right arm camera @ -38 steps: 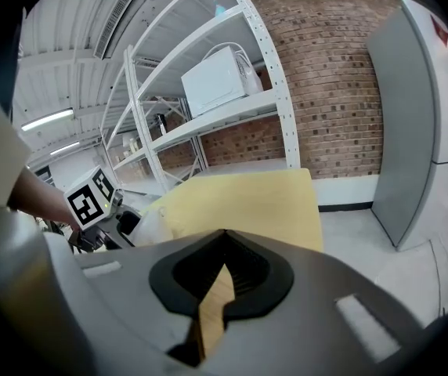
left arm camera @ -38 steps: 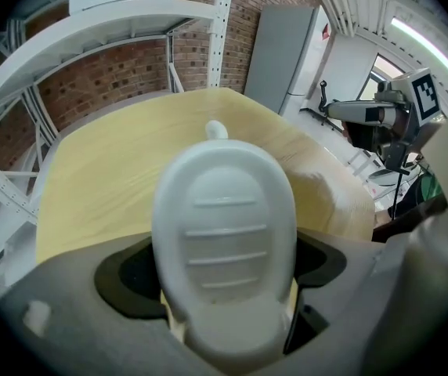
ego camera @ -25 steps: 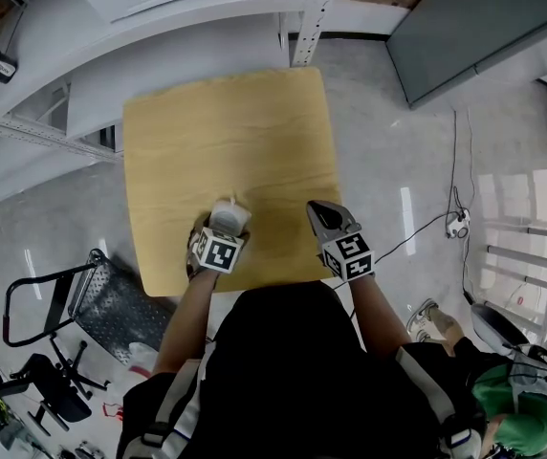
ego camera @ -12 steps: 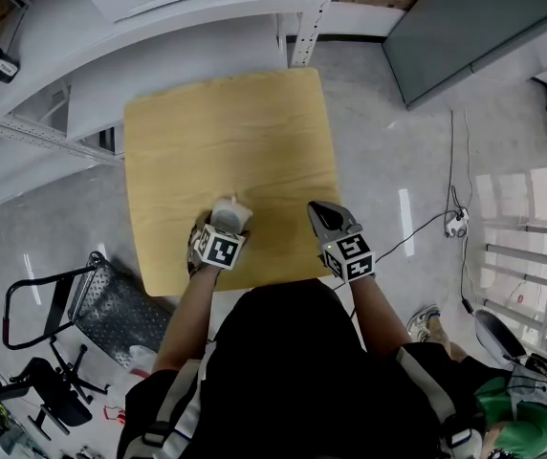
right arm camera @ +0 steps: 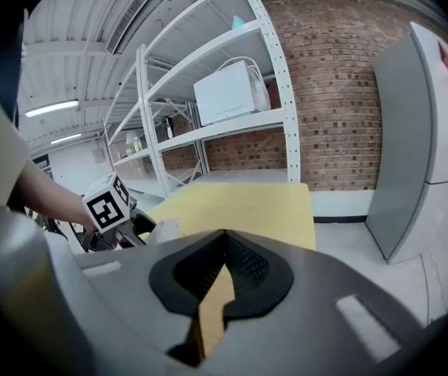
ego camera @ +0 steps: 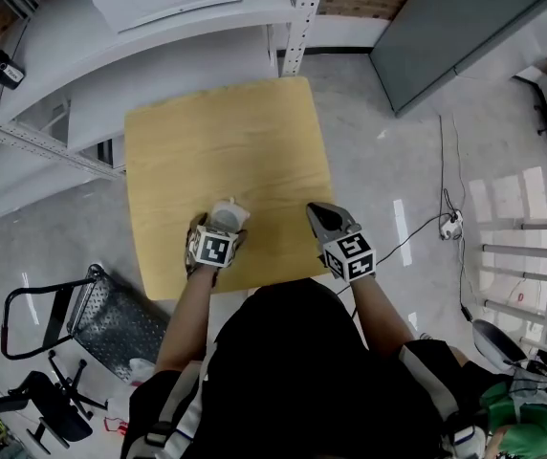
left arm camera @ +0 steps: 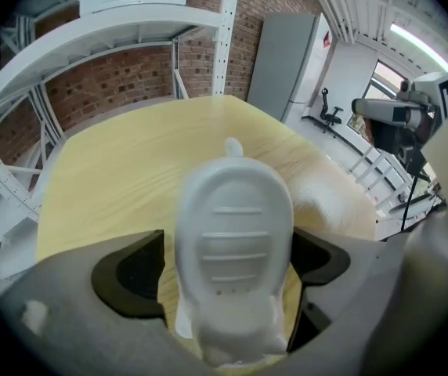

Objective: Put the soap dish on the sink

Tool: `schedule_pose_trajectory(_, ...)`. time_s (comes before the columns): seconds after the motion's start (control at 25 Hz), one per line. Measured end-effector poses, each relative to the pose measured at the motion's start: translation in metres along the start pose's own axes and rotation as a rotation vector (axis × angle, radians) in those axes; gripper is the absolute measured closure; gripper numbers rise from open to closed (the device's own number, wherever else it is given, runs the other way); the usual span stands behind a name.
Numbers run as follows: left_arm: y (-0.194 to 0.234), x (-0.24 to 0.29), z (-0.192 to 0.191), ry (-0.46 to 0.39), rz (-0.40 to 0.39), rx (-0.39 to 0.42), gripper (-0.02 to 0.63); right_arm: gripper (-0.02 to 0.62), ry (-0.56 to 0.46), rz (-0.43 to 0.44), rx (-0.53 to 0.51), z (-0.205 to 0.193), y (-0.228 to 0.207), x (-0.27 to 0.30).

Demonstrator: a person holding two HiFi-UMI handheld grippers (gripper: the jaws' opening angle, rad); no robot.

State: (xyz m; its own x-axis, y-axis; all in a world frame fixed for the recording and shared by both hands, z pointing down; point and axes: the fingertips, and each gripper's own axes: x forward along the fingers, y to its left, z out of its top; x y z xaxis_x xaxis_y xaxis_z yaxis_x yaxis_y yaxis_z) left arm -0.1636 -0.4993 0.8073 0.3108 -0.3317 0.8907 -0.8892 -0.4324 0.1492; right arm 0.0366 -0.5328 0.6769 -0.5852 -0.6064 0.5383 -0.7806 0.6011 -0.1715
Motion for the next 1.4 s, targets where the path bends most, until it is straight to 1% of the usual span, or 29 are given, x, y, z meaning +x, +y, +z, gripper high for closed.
schedule_pose_trajectory(0.16, -0.007, -0.04, 0.03, -0.152, -0.033, -0.079, 0.098, 0.589, -0.063, 0.004, 0.054, 0.018, 0.002, -0.012)
schedule_pose_trajectory(0.36, -0.003, -0.093, 0.062, -0.389, -0.044, -0.119, 0.103, 0.589, -0.153, 0.013, 0.062, 0.045, 0.012, -0.026)
schedule_pose_trajectory(0.44, -0.005, -0.114, 0.07, -0.469, -0.064, -0.115, 0.103, 0.589, -0.19, 0.014, 0.06, 0.056, 0.016, -0.033)
schedule_pose_trajectory(0.56, -0.016, -0.145, 0.075, -0.561, -0.112, -0.086, 0.106, 0.589, -0.239, 0.015, 0.068, 0.067, 0.024, -0.042)
schedule_pose_trajectory(0.72, -0.03, -0.193, 0.076, -0.714, -0.141, -0.051, 0.125, 0.589, -0.307, 0.026, 0.075, 0.076, 0.045, -0.062)
schedule_pose_trajectory(0.76, -0.032, -0.203, 0.074, -0.741, -0.146, -0.043, 0.146, 0.589, -0.33, 0.034, 0.076, 0.079, 0.052, -0.067)
schedule_pose_trajectory(0.84, -0.038, -0.221, 0.066, -0.783, -0.153, -0.036, 0.15, 0.589, -0.374, 0.05, 0.074, 0.084, 0.068, -0.083)
schedule_pose_trajectory(0.88, -0.042, -0.231, 0.061, -0.812, -0.157, -0.041, 0.177, 0.589, -0.393, 0.057, 0.068, 0.086, 0.077, -0.092)
schedule_pose_trajectory(0.92, -0.046, -0.241, 0.057, -0.847, -0.162, -0.048, 0.22, 0.589, -0.409, 0.064, 0.062, 0.088, 0.085, -0.101)
schedule_pose_trajectory(0.96, -0.05, -0.251, 0.053, -0.882, -0.161, -0.053, 0.244, 0.589, -0.423, 0.07, 0.055, 0.09, 0.093, -0.11)
schedule_pose_trajectory(1.0, -0.052, -0.261, 0.049, -0.915, -0.149, -0.054, 0.27, 0.589, -0.437, 0.076, 0.048, 0.092, 0.1, -0.118)
schedule_pose_trajectory(1.08, -0.055, -0.277, 0.043, -0.967, -0.098, -0.043, 0.313, 0.589, -0.461, 0.085, 0.039, 0.096, 0.11, -0.131)
schedule_pose_trajectory(1.12, -0.055, -0.282, 0.04, -0.986, -0.071, -0.04, 0.343, 0.589, -0.469, 0.088, 0.036, 0.098, 0.113, -0.136)
schedule_pose_trajectory(1.16, -0.055, -0.288, 0.037, -1.003, -0.046, -0.045, 0.388, 0.589, -0.474, 0.091, 0.031, 0.098, 0.115, -0.14)
schedule_pose_trajectory(1.2, -0.054, -0.293, 0.034, -1.02, -0.024, -0.055, 0.454, 0.589, -0.477, 0.094, 0.027, 0.099, 0.116, -0.143)
schedule_pose_trajectory(1.24, -0.053, -0.298, 0.032, -1.037, -0.008, -0.069, 0.505, 0.589, -0.481, 0.097, 0.023, 0.1, 0.117, -0.145)
schedule_pose_trajectory(1.36, -0.049, -0.312, 0.031, -1.078, 0.02, -0.098, 0.596, 0.589, -0.51, 0.1, 0.023, 0.106, 0.112, -0.152)
schedule_pose_trajectory(1.4, -0.048, -0.316, 0.032, -1.088, 0.026, -0.103, 0.603, 0.589, -0.526, 0.096, 0.023, 0.109, 0.109, -0.154)
